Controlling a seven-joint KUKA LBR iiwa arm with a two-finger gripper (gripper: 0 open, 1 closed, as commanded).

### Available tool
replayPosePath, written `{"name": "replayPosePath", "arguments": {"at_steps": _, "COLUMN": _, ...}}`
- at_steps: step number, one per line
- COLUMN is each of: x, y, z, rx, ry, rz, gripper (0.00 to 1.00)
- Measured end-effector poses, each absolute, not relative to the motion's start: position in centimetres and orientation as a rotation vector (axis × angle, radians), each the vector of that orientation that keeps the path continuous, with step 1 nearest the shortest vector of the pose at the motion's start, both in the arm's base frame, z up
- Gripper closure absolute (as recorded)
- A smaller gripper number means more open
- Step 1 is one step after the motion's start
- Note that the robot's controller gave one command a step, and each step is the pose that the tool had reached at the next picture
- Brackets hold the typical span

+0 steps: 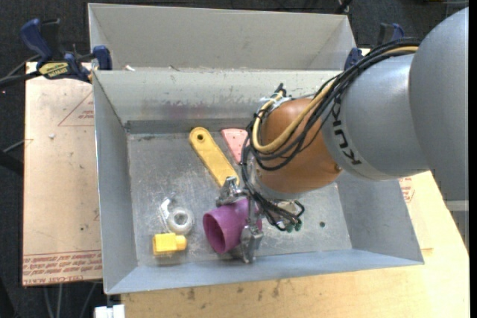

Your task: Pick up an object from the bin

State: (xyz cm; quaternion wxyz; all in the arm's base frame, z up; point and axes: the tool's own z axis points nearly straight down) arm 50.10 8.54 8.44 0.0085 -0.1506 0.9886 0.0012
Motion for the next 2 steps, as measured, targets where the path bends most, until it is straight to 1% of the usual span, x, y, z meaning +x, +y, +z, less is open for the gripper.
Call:
{"name": "replayPosePath", "arguments": {"at_steps": 1, "x": 50.05, "y": 8.54, "z": 8.64, "rx": -0.473, "ry": 3.084, "rz": 0.004, "gripper": 1.00}}
{"name": "replayPosePath", "arguments": {"at_steps": 2, "x": 50.05, "y": 8.54, "z": 8.64, "rx": -0.473, "ry": 3.084, "rz": 0.004, "gripper": 1.00}}
